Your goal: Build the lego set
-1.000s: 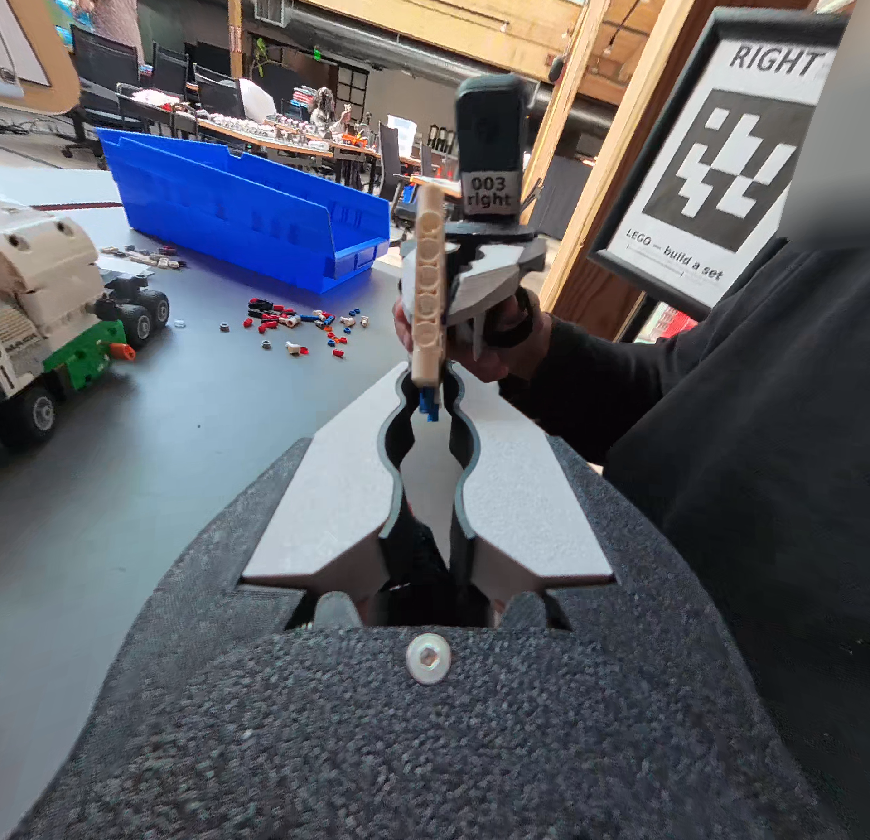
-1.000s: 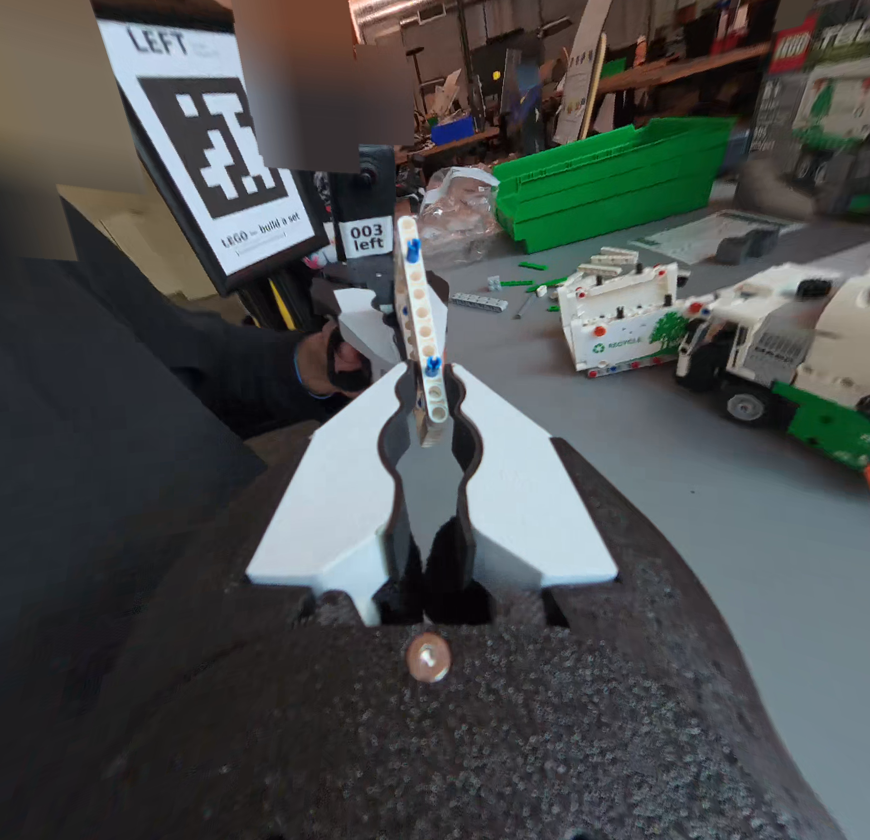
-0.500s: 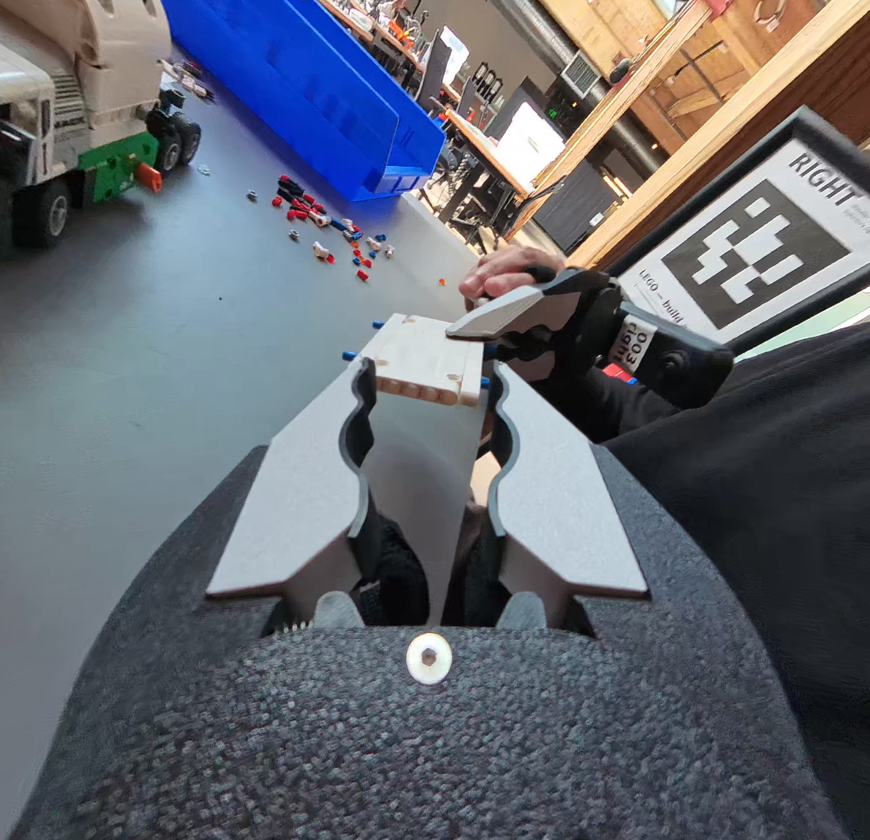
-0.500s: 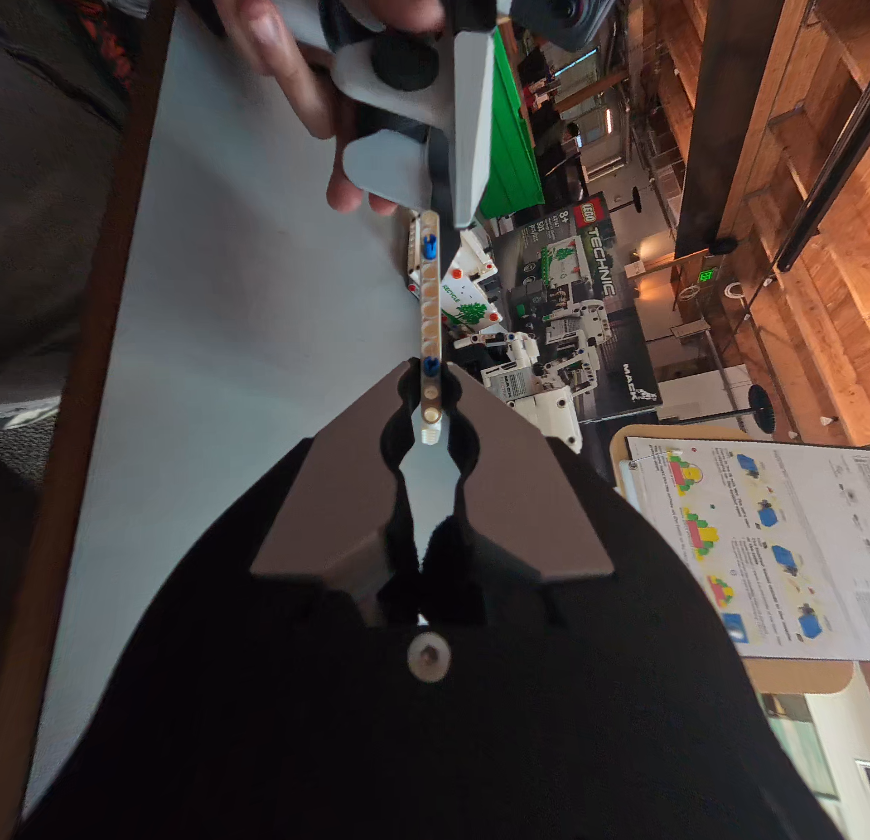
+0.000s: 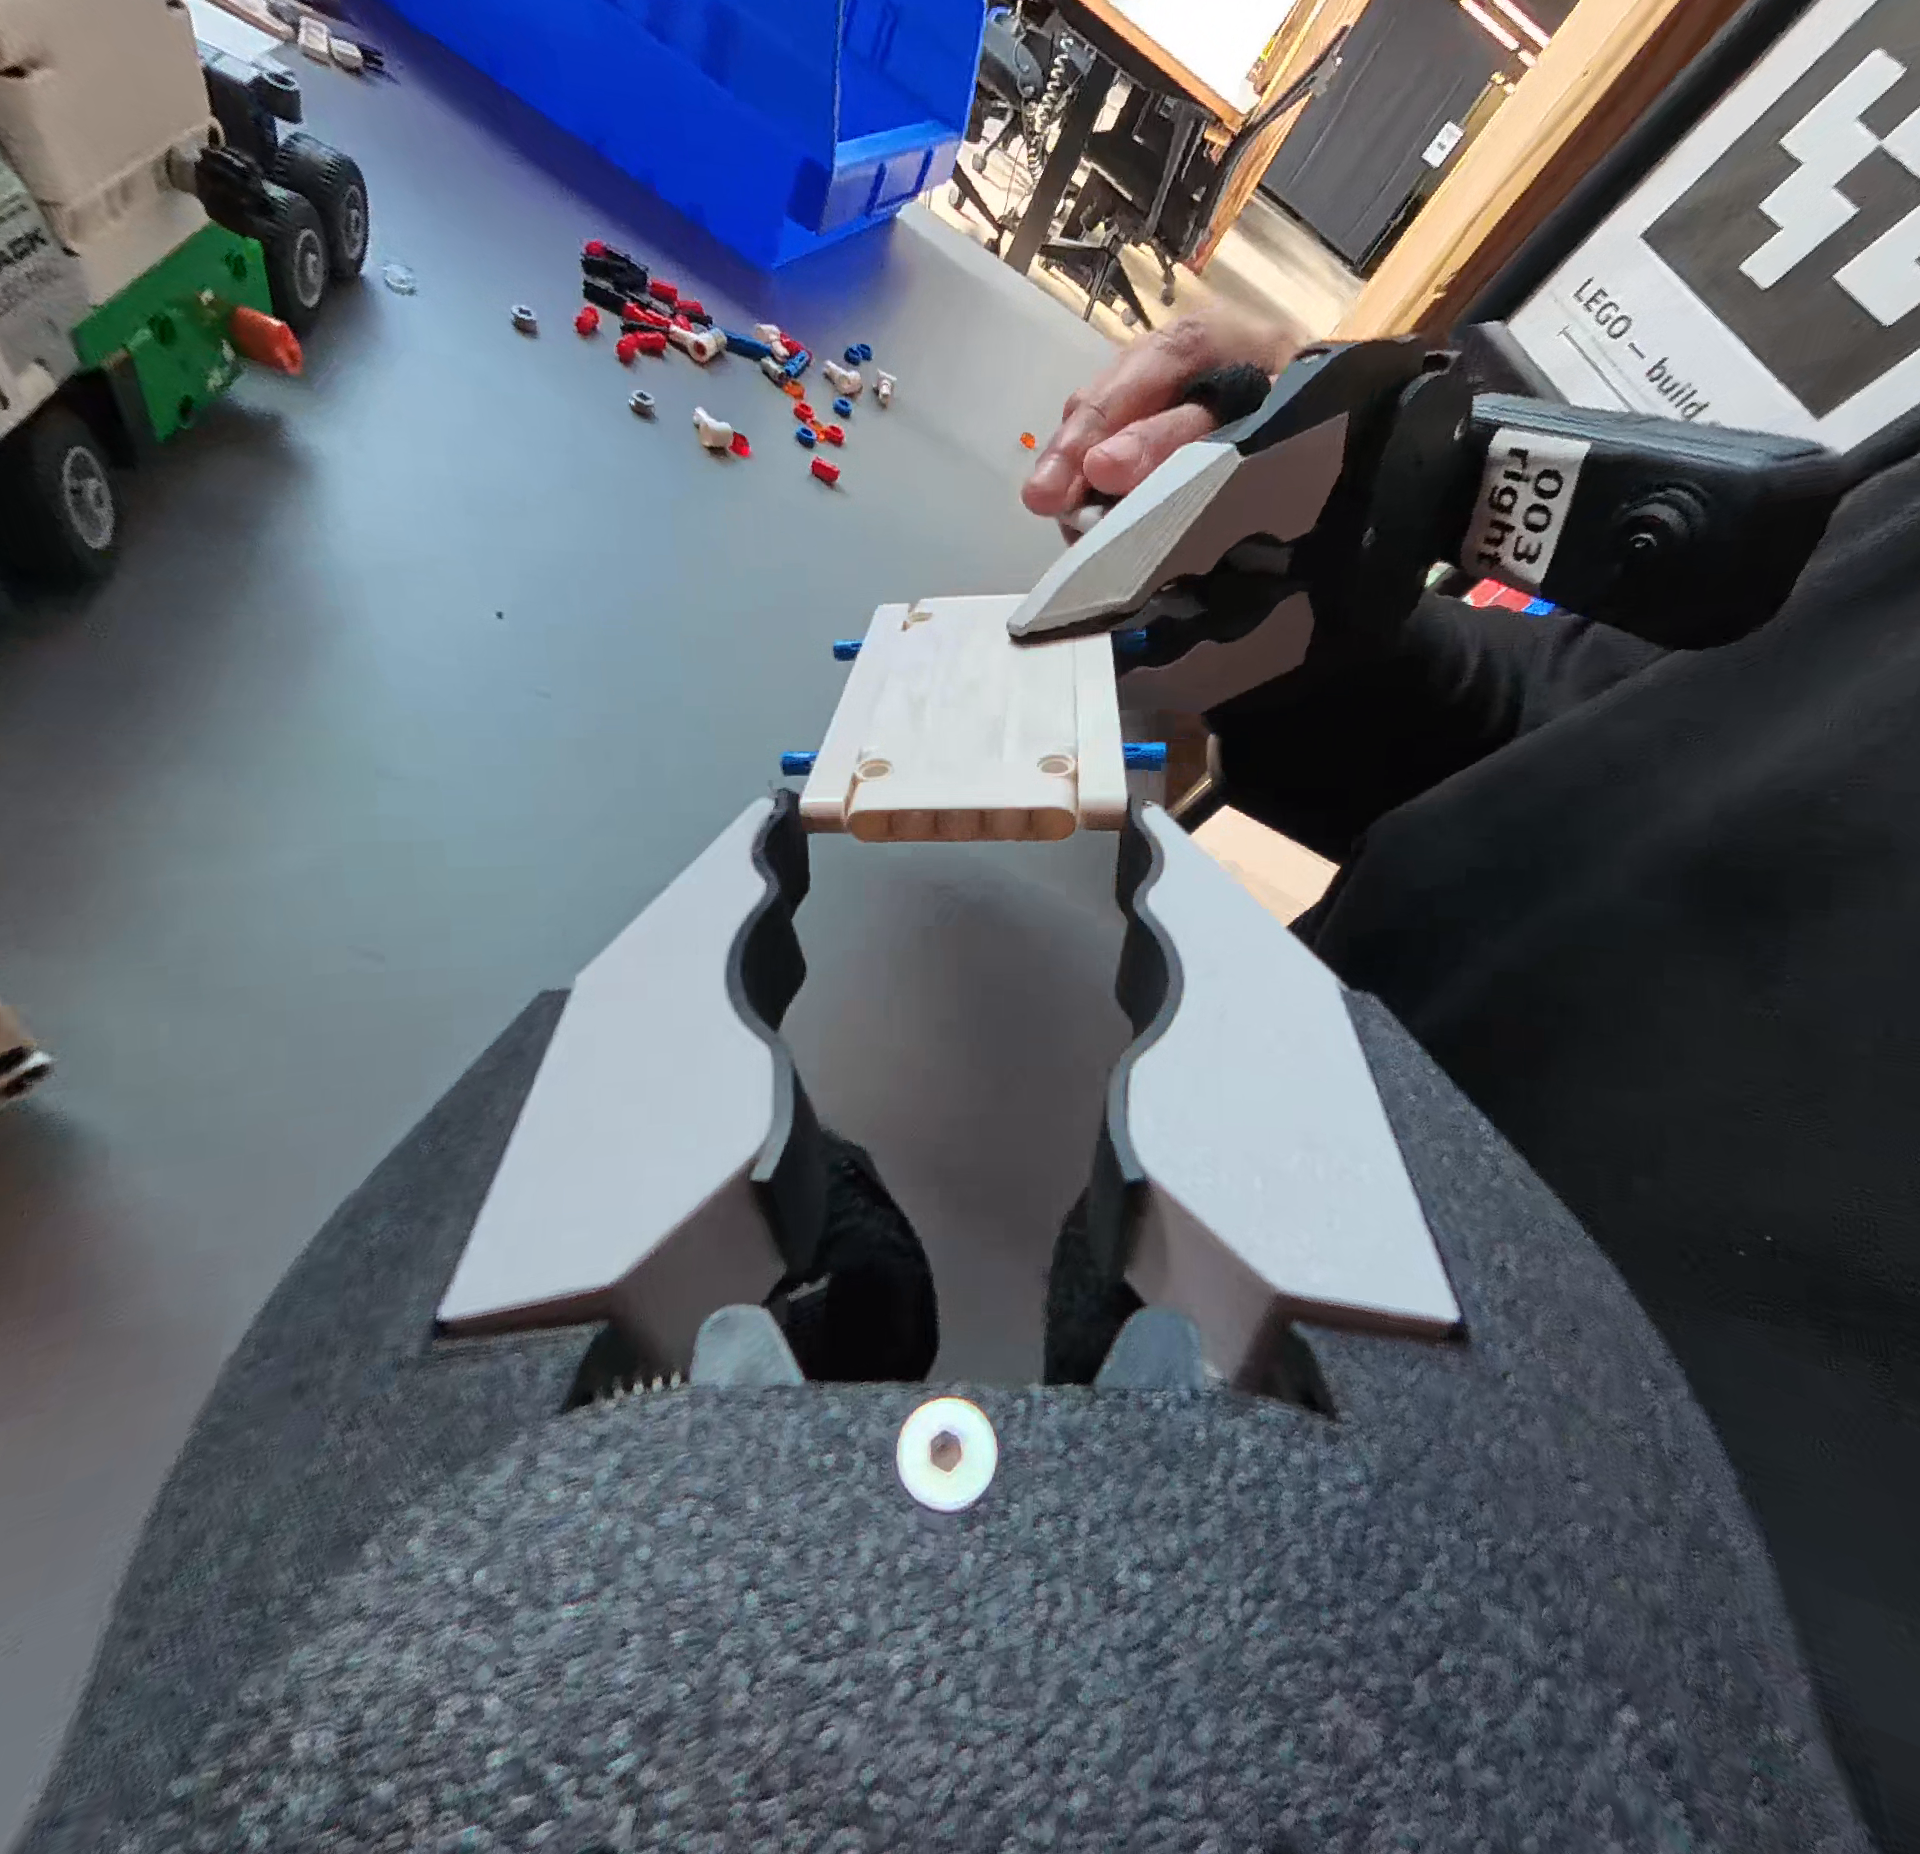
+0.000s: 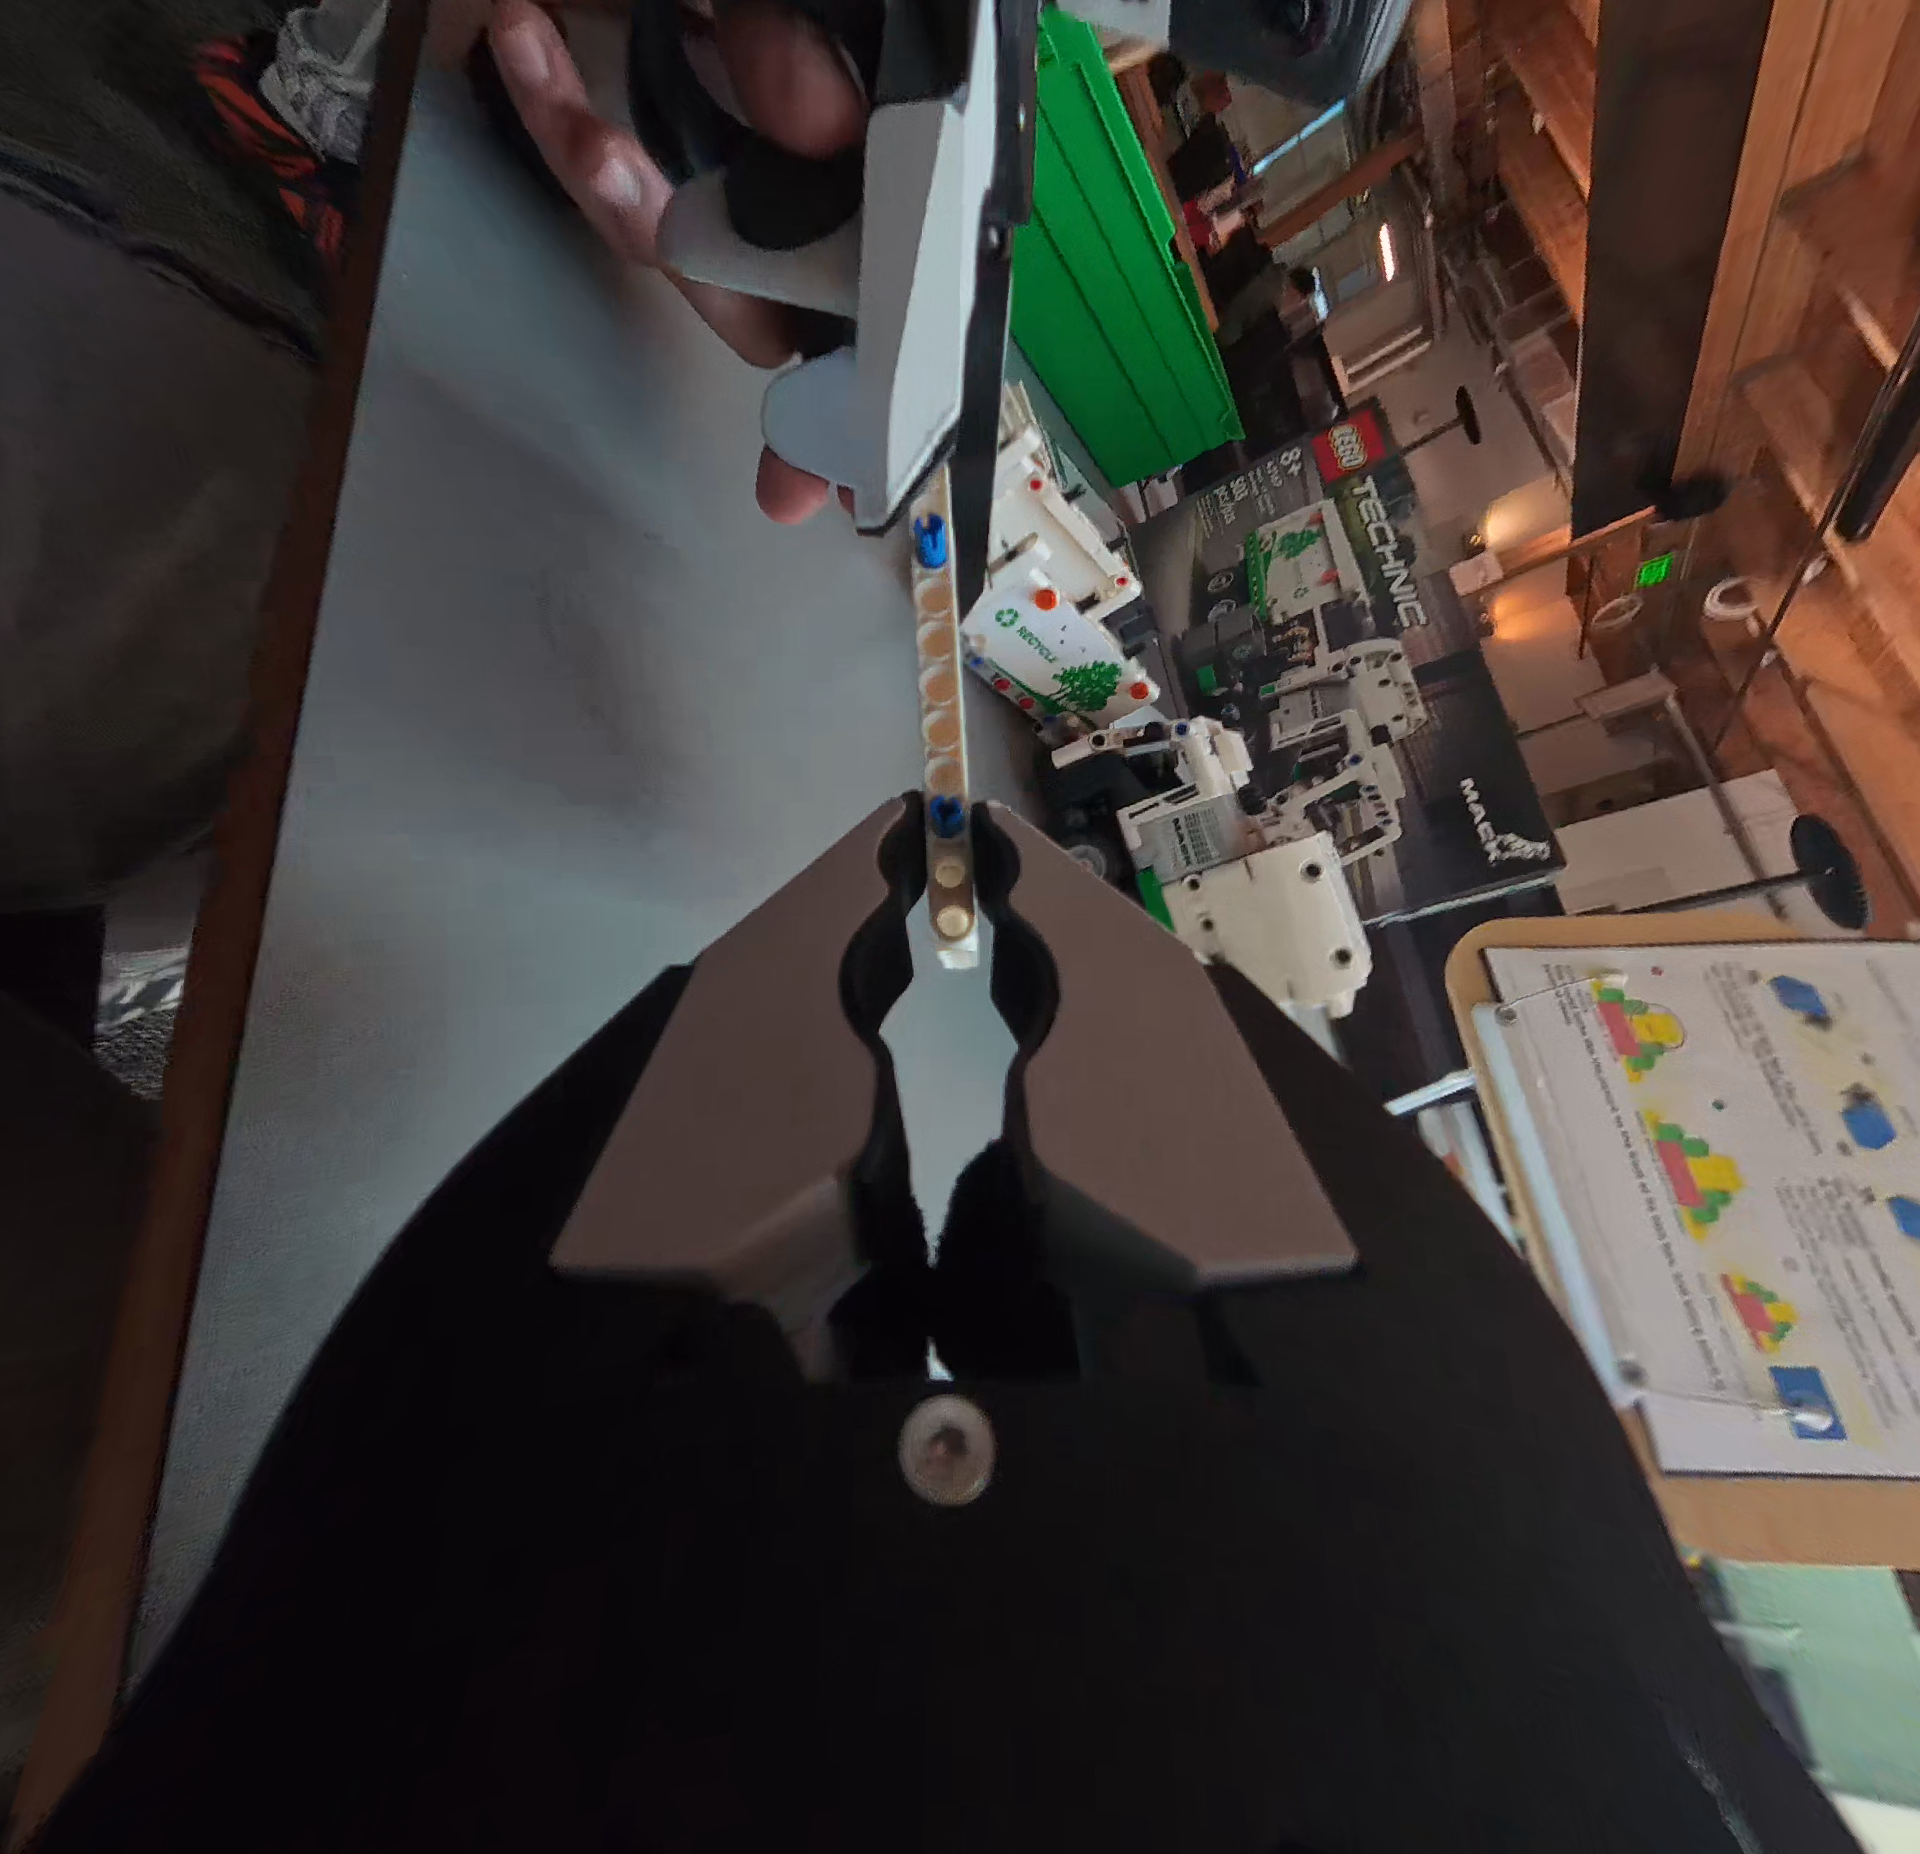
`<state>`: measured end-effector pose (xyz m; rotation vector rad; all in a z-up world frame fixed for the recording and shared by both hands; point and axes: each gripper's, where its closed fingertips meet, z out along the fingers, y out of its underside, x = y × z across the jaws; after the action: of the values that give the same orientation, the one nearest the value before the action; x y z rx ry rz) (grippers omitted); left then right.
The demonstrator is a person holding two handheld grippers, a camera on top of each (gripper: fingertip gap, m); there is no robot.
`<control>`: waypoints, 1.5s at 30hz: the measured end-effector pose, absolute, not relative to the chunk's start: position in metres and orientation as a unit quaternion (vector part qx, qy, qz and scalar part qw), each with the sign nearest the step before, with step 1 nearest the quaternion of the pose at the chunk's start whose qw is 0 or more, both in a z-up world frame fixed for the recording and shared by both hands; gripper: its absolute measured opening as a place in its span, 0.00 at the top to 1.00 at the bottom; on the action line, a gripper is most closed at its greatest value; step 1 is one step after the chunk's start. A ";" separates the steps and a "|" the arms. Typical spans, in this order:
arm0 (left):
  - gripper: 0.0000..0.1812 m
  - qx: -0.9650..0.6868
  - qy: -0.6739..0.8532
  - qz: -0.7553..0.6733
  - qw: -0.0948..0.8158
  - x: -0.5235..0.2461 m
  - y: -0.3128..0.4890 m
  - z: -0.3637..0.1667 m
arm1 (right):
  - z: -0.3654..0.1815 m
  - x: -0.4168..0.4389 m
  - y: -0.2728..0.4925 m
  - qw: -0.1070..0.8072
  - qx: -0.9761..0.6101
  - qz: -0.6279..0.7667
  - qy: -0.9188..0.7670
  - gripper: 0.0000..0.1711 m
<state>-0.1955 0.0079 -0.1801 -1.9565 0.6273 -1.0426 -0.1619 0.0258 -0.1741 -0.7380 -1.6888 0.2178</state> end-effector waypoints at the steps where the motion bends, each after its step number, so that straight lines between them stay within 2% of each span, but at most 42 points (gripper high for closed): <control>1: 0.68 -0.786 0.247 -0.396 0.406 -0.197 0.012 -0.184 | -0.180 -0.163 0.032 0.583 -0.347 0.101 -0.727 0.96; 9: 0.68 -0.834 0.277 -0.227 0.419 -0.204 0.047 -0.211 | -0.217 -0.152 0.061 0.455 -0.490 0.129 -0.732 0.84; 17: 0.68 -0.847 0.313 -0.142 0.406 -0.193 0.057 -0.228 | -0.181 -0.122 0.077 0.374 -0.646 0.332 -0.576 0.81; 22: 0.68 -0.858 0.325 -0.115 0.380 -0.188 0.052 -0.236 | -0.169 -0.107 0.120 0.402 -0.721 0.383 -0.415 0.82; 30: 0.64 -0.862 0.331 -0.153 0.352 -0.191 0.040 -0.237 | -0.172 -0.093 0.178 0.480 -0.736 0.276 -0.390 0.83; 32: 0.63 -0.867 0.322 -0.175 0.338 -0.195 0.035 -0.228 | -0.168 -0.089 0.187 0.509 -0.725 0.283 -0.368 0.83; 34: 0.65 -0.862 0.304 -0.201 0.352 -0.198 0.042 -0.190 | -0.162 -0.083 0.193 0.535 -0.713 0.296 -0.343 0.83; 37: 0.72 -0.821 0.279 -0.274 0.416 -0.186 0.085 -0.088 | -0.143 -0.072 0.195 0.586 -0.683 0.304 -0.314 0.85; 39: 0.74 -0.813 0.305 -0.270 0.416 -0.175 0.123 -0.048 | -0.133 -0.069 0.191 0.605 -0.661 0.316 -0.312 0.87; 41: 0.71 -0.821 0.370 -0.210 0.381 -0.163 0.165 -0.045 | -0.131 -0.070 0.188 0.607 -0.654 0.321 -0.318 0.87; 43: 0.69 -0.825 0.440 -0.133 0.330 -0.152 0.213 -0.065 | -0.137 -0.074 0.186 0.598 -0.658 0.316 -0.331 0.87; 45: 0.77 -0.820 0.485 -0.086 0.291 -0.139 0.259 -0.089 | -0.140 -0.076 0.184 0.597 -0.660 0.303 -0.341 0.87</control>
<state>-0.1392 0.2589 -0.0892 -2.1865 1.2930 -0.2302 -0.0763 0.1845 -0.1399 -1.5332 -0.7914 0.7035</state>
